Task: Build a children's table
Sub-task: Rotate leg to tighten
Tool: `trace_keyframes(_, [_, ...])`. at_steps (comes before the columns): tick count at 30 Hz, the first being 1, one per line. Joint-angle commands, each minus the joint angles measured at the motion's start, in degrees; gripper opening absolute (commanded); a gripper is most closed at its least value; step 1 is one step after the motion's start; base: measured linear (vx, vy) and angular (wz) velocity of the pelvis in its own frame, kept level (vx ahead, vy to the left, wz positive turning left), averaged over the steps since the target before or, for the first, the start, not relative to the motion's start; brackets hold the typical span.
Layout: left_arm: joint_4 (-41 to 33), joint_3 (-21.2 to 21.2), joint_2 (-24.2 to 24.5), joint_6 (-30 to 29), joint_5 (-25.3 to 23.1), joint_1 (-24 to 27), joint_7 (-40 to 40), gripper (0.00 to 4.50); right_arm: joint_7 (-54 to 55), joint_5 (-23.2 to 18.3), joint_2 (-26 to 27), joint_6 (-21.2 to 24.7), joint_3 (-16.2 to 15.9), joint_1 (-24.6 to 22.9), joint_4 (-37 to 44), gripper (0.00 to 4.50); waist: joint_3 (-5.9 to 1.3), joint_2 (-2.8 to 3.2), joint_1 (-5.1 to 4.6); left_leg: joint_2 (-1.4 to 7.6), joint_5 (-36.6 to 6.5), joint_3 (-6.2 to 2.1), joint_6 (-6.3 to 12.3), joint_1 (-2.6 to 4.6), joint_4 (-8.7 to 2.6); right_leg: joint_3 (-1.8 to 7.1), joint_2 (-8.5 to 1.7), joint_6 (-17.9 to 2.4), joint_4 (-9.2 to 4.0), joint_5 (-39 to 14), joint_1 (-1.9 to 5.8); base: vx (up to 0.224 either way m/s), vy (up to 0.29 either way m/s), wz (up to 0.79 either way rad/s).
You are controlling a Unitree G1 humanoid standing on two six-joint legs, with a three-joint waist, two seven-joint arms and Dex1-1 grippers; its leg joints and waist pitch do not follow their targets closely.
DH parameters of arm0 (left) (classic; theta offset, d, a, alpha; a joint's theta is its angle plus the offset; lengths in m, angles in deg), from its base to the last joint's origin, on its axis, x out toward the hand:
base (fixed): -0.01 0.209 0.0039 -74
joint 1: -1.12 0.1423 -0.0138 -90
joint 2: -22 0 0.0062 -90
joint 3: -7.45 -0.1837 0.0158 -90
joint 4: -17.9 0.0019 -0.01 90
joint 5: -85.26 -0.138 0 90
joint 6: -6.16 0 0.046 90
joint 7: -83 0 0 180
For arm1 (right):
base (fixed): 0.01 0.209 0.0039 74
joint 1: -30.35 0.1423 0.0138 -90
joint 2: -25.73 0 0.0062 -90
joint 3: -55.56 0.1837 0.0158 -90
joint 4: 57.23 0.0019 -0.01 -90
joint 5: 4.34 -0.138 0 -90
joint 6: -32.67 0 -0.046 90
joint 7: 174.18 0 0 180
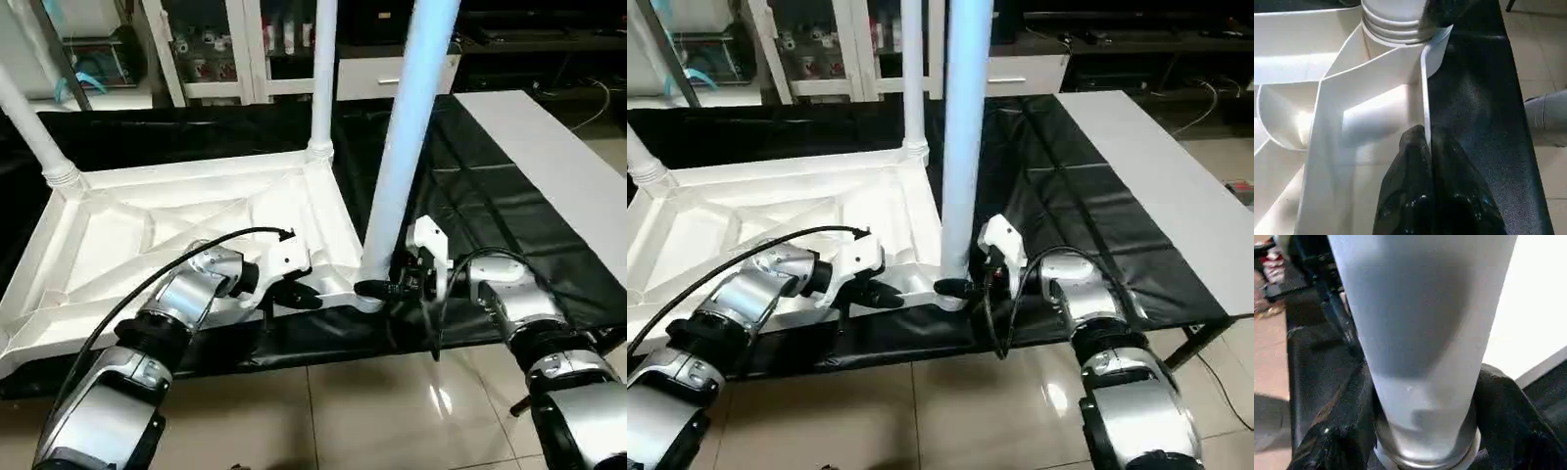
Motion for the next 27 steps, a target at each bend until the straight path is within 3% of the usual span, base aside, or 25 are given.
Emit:
trace_keyframes(1, [1.99,-3.70,-0.78,-0.47,-2.12,1.40,1.75,0.00,10.02,1.08,0.94,1.50,1.60,-0.74,-2.19,2.45,-3.04,-0.02,-0.26,0.32,-17.73,0.33,2.90,-0.05,-4.09,1.88,-2.63,-12.64,-3.98,-21.51,2.78,0.000,0.000,0.00])
trace_keyframes(6, [4.36,-2.96,-2.60,0.35,-2.41,-0.31,-1.59,0.00,26.39,-0.75,6.26,1.19,5.74,-1.86,-3.27,2.45,-2.48,0.09,-2.12,-0.18,-23.73,-0.23,1.16,0.64,-4.19,1.39,-2.67,-8.20,-5.61,-33.16,1.82,-0.032,-0.002,-0.01])
trace_keyframes(8, [5.43,-2.65,-3.30,0.59,-2.57,-1.07,-3.33,0.00,33.02,-0.97,8.38,0.71,7.13,-1.81,-3.50,2.44,-2.26,0.18,-3.23,-0.40,-26.43,-0.88,0.70,0.35,-4.34,0.64,-2.63,-5.74,-6.21,-37.41,1.93,-0.052,0.004,-0.08])
trace_keyframes(10, [6.14,-2.44,-3.65,0.73,-2.71,-1.57,-4.53,0.00,37.93,-0.76,9.51,0.46,7.83,-1.32,-4.03,2.41,-2.20,0.44,-3.82,-0.54,-28.48,-1.13,0.51,0.71,-4.21,0.07,-2.65,-4.35,-6.93,-39.68,1.59,-0.026,0.004,-0.05])
trace_keyframes(11, [6.53,-2.35,-3.85,0.88,-2.81,-1.85,-5.21,0.00,40.92,-0.79,10.14,0.58,8.37,-0.91,-4.50,2.40,-2.33,0.63,-3.95,-0.52,-28.87,-1.25,0.60,0.89,-4.20,-0.03,-2.75,-4.40,-7.04,-39.22,1.64,0.000,0.000,0.00])
trace_keyframes(12, [7.51,-2.05,-4.26,1.14,-3.06,-2.44,-6.53,0.00,46.92,-0.82,11.28,0.83,9.30,-0.03,-5.47,2.39,-2.28,0.91,-4.74,-0.44,-29.84,-1.64,0.55,0.47,-4.63,-0.30,-2.57,-5.10,-6.98,-36.40,1.90,0.000,0.000,0.00])
trace_keyframes(14, [9.29,-1.79,-4.82,1.91,-3.76,-3.51,-8.41,0.00,59.16,-1.55,13.48,2.00,11.82,1.97,-7.69,2.39,-2.07,1.16,-5.27,-0.51,-31.48,-1.84,0.34,0.58,-4.67,-0.71,-2.46,-5.01,-7.17,-36.37,1.72,0.000,0.000,0.00])
trace_keyframes(15, [10.26,-1.53,-5.11,2.18,-4.02,-4.12,-9.34,0.00,66.89,-2.53,15.03,2.72,13.81,3.26,-8.90,2.38,-1.96,1.67,-6.38,-0.39,-34.71,-2.54,-0.17,0.59,-5.00,-1.79,-2.54,-4.37,-7.36,-36.05,2.36,0.000,0.000,0.00])
trace_keyframes(16, [10.45,-1.49,-5.17,2.22,-4.00,-4.23,-9.37,0.00,68.69,-2.81,15.46,2.68,14.33,3.51,-9.06,2.38,-1.87,1.71,-6.83,-0.36,-35.70,-2.74,-0.07,0.38,-5.15,-2.18,-2.52,-4.14,-7.43,-35.59,2.62,-0.044,0.047,-0.19])
trace_keyframes(18, [10.81,-1.36,-5.33,2.31,-3.90,-4.43,-9.53,0.00,73.38,-3.11,16.56,2.58,15.19,4.15,-9.37,2.38,-1.82,2.17,-7.08,0.03,-38.21,-3.07,0.23,0.26,-5.61,-2.50,-2.67,-4.16,-7.22,-32.90,3.24,-0.034,0.040,-0.20])
trace_keyframes(20, [11.21,-1.21,-5.49,2.38,-3.81,-4.58,-9.72,0.00,78.69,-2.61,17.75,2.49,15.30,4.70,-9.55,2.38,-1.65,2.10,-7.12,-0.23,-39.27,-2.72,0.50,1.08,-5.33,-2.80,-2.76,-4.68,-7.72,-32.60,2.57,0.000,0.000,0.00])
trace_keyframes(22, [11.44,-1.13,-5.54,2.45,-3.79,-4.60,-10.01,0.00,81.34,-1.05,19.50,1.49,13.86,5.01,-9.34,2.38,-1.45,1.96,-7.45,-0.60,-39.75,-2.52,0.48,1.82,-4.88,-3.63,-2.94,-3.58,-8.51,-35.35,2.04,0.000,0.000,0.00])
trace_keyframes(23, [11.43,-1.12,-5.54,2.45,-3.79,-4.59,-10.01,0.00,81.31,-0.92,19.60,1.37,13.73,5.02,-9.31,2.38,-1.55,1.03,-7.45,-0.59,-39.23,-2.41,0.73,1.84,-4.70,-3.60,-3.00,-3.29,-8.66,-35.69,1.92,0.000,0.000,0.00])
trace_keyframes(24, [11.71,-1.05,-5.57,2.58,-3.80,-4.65,-10.24,0.00,80.40,-0.90,20.28,0.67,13.43,5.36,-9.37,2.38,-1.48,1.54,-7.29,-0.65,-39.00,-2.46,0.90,2.11,-4.57,-3.65,-3.22,-3.05,-8.72,-36.27,1.80,0.000,0.000,0.00])
trace_keyframes(25, [11.86,-0.95,-5.51,2.67,-3.80,-4.61,-10.35,0.00,78.98,-0.97,20.67,0.33,13.23,5.82,-9.49,2.38,-1.42,1.32,-7.41,-0.58,-38.62,-2.62,1.05,1.61,-4.74,-3.63,-3.37,-2.81,-8.55,-36.52,2.03,0.000,0.000,0.00])
trace_keyframes(27, [12.66,-0.70,-5.51,3.14,-3.93,-4.76,-10.76,0.00,77.99,-1.01,21.26,-0.22,12.98,6.83,-10.00,2.38,-1.41,1.34,-7.40,-0.53,-38.56,-2.63,1.01,1.40,-4.88,-3.28,-3.45,-2.93,-8.42,-36.21,1.98,0.000,0.000,0.00])
